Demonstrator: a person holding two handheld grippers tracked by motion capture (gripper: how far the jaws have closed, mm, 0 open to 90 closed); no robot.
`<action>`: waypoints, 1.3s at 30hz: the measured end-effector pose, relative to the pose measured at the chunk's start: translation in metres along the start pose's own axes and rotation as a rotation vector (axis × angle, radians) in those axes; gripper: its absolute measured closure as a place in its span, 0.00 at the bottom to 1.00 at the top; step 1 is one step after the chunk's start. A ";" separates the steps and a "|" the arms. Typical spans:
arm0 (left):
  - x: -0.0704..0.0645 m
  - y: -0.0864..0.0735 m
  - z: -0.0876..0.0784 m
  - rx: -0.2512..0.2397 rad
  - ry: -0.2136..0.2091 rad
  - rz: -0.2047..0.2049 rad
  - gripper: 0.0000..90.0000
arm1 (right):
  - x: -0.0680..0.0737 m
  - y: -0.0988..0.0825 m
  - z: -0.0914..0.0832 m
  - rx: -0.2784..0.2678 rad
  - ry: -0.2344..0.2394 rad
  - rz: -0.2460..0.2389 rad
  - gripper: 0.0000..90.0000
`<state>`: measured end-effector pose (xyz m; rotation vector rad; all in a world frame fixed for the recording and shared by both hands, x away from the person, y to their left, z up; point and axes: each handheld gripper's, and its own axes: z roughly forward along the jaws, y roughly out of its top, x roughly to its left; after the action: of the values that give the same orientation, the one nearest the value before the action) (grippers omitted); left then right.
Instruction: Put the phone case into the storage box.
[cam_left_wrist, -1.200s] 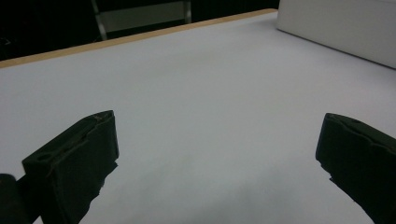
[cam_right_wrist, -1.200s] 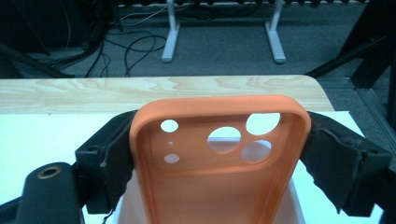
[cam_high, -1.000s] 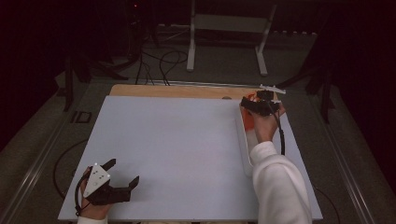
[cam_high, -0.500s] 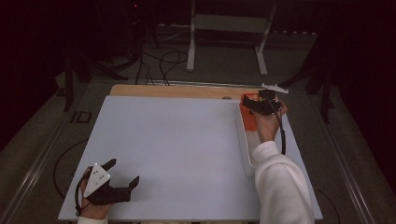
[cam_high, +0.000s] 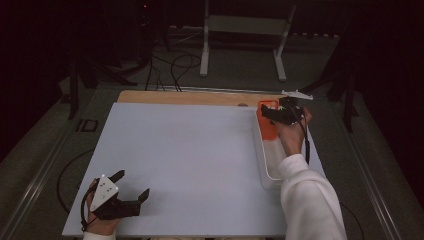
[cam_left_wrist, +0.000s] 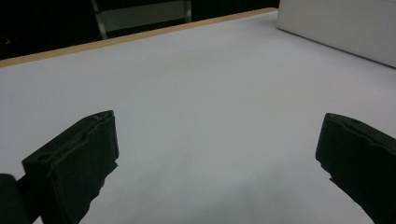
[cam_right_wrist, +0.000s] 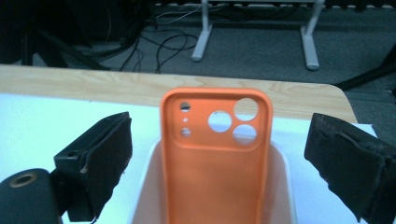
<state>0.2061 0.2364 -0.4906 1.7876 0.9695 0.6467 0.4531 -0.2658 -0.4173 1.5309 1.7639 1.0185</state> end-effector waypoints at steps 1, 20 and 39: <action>0.000 0.000 0.000 0.001 -0.001 0.002 0.00 | 0.001 0.000 -0.001 0.001 0.007 -0.014 0.08; 0.000 0.000 0.000 0.002 0.002 -0.002 0.00 | 0.023 -0.008 -0.031 0.023 0.168 -0.122 0.08; 0.000 0.000 0.001 0.004 0.000 -0.004 0.00 | 0.038 -0.021 -0.059 -0.012 0.267 -0.166 0.09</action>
<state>0.2065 0.2357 -0.4904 1.7892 0.9750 0.6426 0.3871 -0.2393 -0.4011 1.2621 2.0232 1.1896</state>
